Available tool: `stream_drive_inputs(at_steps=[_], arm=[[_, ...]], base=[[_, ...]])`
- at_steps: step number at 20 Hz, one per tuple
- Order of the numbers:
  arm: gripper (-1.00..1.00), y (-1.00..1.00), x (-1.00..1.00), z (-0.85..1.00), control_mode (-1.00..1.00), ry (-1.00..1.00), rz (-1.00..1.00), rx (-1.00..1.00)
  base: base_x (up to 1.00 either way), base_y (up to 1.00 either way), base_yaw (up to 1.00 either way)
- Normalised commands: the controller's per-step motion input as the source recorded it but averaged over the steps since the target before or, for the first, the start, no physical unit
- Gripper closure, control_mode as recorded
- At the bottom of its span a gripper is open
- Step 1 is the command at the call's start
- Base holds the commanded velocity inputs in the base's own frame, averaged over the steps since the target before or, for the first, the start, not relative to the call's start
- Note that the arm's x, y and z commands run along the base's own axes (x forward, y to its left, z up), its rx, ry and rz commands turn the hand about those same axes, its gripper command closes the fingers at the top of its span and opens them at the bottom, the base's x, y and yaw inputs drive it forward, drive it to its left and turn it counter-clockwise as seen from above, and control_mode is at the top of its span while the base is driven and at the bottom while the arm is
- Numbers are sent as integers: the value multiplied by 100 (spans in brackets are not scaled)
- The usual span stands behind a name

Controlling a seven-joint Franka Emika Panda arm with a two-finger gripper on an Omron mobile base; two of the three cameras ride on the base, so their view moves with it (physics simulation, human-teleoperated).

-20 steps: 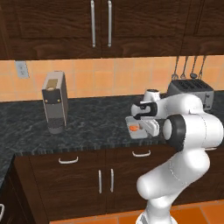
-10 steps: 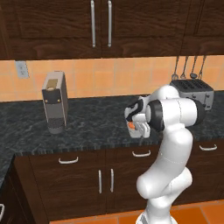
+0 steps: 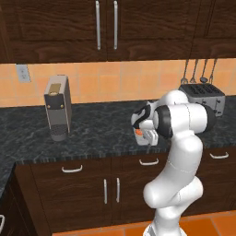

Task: Take the meat container that has the shrimp and place it on the second highest rack of the freezer. Then take the vegetable container that has the tomato and mushroom and place it on the highest rack of the freezer.

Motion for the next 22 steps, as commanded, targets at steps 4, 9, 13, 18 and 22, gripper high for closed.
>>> stream_drive_inputs(at_steps=[4, 9, 13, 18, 22], arm=[[100, 0, 0, -3, -100, 0, 0, 0], [100, -3, -21, 26, -100, -5, 0, 1], [100, -13, -56, 88, -100, -11, 4, 1], [100, 0, -97, 77, -100, -11, 2, -8], [100, 0, -100, 98, -100, 0, 0, 0]], base=[[0, 0, 0], [0, 0, 0], [0, 0, 0], [0, 0, 0], [0, 0, 0]])
